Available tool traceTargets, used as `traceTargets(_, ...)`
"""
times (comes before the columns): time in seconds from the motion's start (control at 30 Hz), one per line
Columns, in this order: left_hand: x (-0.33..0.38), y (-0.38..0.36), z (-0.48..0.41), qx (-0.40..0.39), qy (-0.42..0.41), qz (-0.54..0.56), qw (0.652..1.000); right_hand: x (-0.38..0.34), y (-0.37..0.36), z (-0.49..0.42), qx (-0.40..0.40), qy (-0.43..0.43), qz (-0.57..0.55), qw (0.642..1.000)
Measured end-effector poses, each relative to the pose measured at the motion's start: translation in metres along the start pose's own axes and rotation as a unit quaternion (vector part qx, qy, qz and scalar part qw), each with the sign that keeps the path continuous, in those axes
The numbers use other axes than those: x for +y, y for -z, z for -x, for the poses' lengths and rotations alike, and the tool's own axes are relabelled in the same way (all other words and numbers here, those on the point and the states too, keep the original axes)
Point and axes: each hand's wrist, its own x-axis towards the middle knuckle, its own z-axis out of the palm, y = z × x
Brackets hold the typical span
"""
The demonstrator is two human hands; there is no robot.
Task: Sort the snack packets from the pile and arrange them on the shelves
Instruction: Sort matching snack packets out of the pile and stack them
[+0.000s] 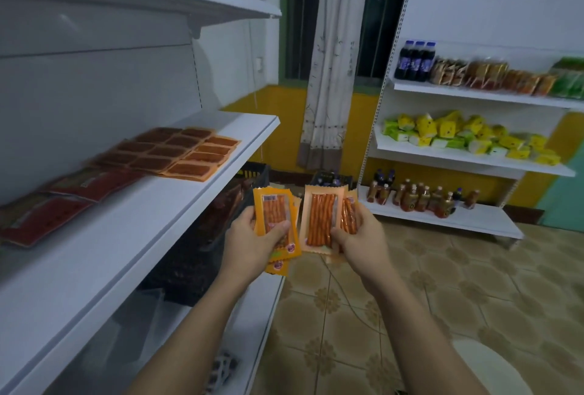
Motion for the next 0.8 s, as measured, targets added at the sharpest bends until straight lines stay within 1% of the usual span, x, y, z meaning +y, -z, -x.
traceTargets(0.23, 0.044, -0.074, -0.088, 0.041, -0.021, -0.028, 0.999, 0.007, 0.051, -0.121, -0.01, 0.035, -0.017, 0.999)
traceTargets(0.37, 0.051, -0.104, -0.122, 0.06, -0.023, -0.027, 0.998, 0.011, 0.066, -0.175, -0.031, 0.058, -0.019, 0.998)
traceTargets(0.6, 0.047, -0.117, -0.188, 0.108, 0.001, -0.029, 0.994, 0.016, 0.046, -0.25, -0.087, 0.072, -0.032, 0.993)
traceTargets(0.8, 0.034, -0.11, -0.266, 0.138, -0.01, -0.034, 0.99, 0.013, 0.0, -0.332, -0.117, 0.08, -0.027, 0.99)
